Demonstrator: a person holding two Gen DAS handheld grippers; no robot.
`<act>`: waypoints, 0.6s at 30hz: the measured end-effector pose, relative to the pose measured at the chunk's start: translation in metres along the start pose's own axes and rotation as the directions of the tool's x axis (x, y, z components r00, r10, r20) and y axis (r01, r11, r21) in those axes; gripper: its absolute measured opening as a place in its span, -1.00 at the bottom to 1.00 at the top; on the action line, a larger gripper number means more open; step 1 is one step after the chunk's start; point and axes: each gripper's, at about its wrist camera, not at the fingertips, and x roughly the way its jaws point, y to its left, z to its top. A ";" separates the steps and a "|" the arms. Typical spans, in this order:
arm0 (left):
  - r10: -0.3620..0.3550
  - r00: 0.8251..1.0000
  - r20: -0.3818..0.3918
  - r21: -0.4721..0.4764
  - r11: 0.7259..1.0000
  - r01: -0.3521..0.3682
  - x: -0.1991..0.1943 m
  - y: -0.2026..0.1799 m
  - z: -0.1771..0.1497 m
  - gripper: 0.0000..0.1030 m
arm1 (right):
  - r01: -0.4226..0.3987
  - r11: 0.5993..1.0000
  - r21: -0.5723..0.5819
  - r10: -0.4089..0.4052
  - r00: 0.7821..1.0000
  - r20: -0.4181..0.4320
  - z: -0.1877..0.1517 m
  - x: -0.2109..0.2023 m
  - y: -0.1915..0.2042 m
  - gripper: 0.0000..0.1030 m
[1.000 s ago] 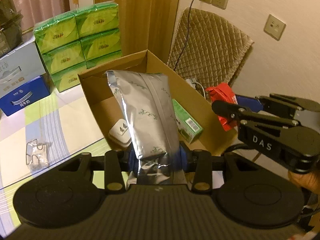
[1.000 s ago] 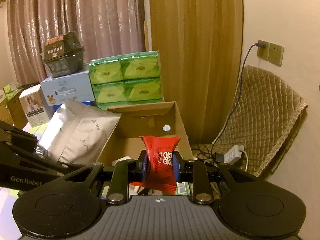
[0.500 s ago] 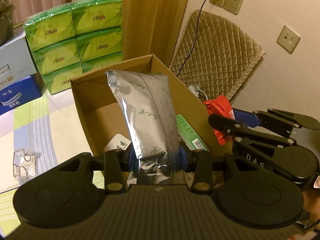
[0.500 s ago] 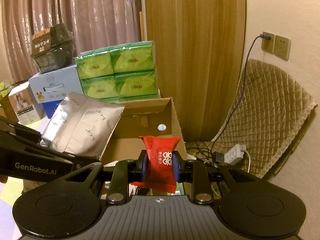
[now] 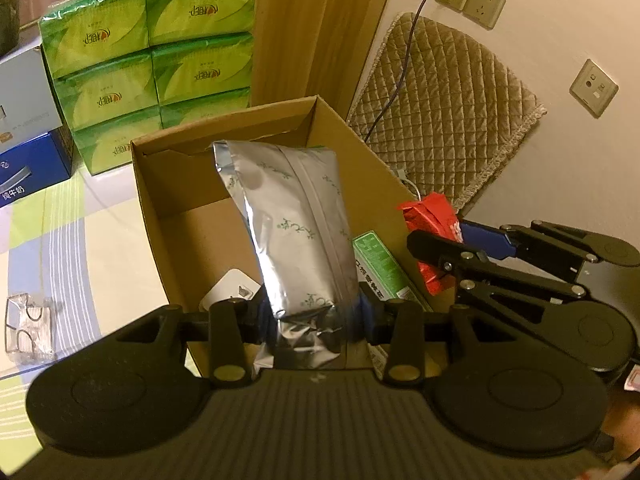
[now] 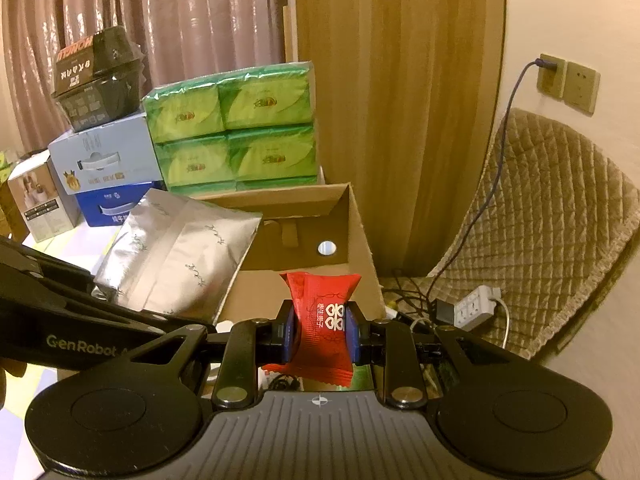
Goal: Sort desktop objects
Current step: 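Carry the foil pouch and candy packet over the cardboard box, then lower both items into the cardboard box and open both tools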
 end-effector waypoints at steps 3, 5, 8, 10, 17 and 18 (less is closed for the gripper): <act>-0.002 1.000 -0.001 -0.009 1.000 0.002 0.004 0.003 0.002 -0.29 | 0.000 1.000 -0.001 0.000 1.000 -0.001 0.002 0.006 0.000 -0.56; -0.007 1.000 -0.003 -0.013 1.000 0.007 0.007 0.004 0.004 -0.28 | 0.000 1.000 0.001 0.000 1.000 -0.001 0.003 0.010 0.000 -0.56; -0.002 1.000 -0.001 -0.011 1.000 0.002 0.011 0.005 0.007 -0.28 | 0.002 1.000 0.007 -0.002 1.000 -0.004 0.003 0.015 -0.002 -0.56; -0.005 1.000 0.003 -0.020 1.000 0.005 0.015 0.007 0.008 -0.28 | 0.004 1.000 0.010 -0.004 1.000 -0.007 0.002 0.018 -0.004 -0.56; 0.015 0.999 0.038 -0.019 1.000 -0.014 0.010 0.012 0.010 -0.23 | 0.009 1.000 0.014 -0.009 1.000 -0.013 0.000 0.019 -0.008 -0.56; 0.015 0.999 0.042 -0.017 1.000 -0.014 0.007 0.012 0.009 -0.23 | 0.010 1.000 0.015 -0.010 1.000 -0.012 0.000 0.019 -0.009 -0.56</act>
